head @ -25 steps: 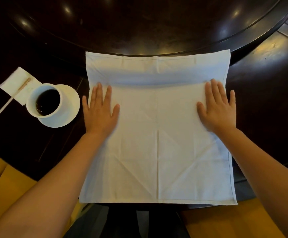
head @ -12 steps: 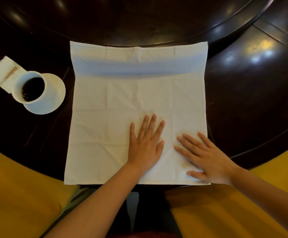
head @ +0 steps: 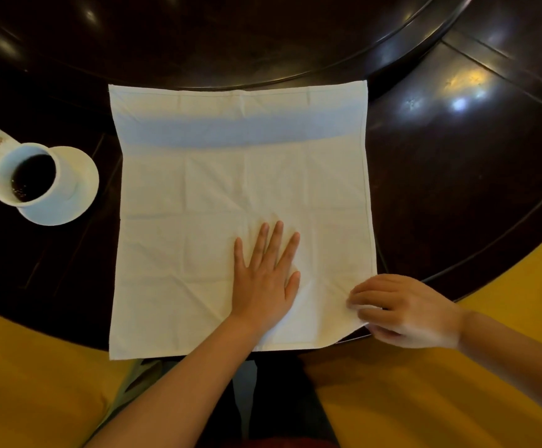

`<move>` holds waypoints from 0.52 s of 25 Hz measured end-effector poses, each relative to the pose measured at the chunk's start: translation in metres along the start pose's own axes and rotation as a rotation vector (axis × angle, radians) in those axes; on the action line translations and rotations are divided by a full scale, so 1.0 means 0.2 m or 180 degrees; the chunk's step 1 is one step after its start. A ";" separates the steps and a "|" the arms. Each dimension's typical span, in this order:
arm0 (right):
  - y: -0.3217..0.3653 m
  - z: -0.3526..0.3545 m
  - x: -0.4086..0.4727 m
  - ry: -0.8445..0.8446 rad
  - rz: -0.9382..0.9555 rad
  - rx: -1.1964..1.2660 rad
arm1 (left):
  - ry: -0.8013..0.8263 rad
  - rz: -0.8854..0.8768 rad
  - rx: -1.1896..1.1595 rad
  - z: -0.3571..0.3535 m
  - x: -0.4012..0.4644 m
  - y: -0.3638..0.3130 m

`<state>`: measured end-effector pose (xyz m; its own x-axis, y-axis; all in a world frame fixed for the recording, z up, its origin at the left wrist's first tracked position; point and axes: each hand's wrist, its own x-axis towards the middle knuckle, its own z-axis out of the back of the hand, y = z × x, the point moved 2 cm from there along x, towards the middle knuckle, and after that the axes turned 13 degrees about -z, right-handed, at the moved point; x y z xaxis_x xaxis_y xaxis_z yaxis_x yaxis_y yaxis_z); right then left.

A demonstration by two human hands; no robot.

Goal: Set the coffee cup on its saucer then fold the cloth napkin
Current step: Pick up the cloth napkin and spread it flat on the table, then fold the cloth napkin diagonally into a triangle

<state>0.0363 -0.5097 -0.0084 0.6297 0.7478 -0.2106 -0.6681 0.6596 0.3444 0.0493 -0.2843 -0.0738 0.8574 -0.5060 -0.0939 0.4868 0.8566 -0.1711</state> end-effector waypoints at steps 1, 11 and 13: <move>0.02 0.04 0.03 -0.0150 -0.0095 0.0152 | -0.0003 0.0003 -0.0006 0.00 -0.01 -0.01; 0.11 0.28 0.35 -0.0517 -0.1222 0.1467 | -0.0200 -0.0204 -0.1072 0.03 -0.09 -0.13; 0.09 0.31 0.48 -0.0578 -0.1329 0.1592 | -0.0230 0.0143 -0.2459 0.16 -0.08 -0.01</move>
<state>0.1095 -0.4296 0.0353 0.8810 0.3842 -0.2760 -0.1178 0.7432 0.6587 0.0400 -0.2754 -0.0403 0.8952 -0.4420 -0.0572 0.2197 0.5494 -0.8062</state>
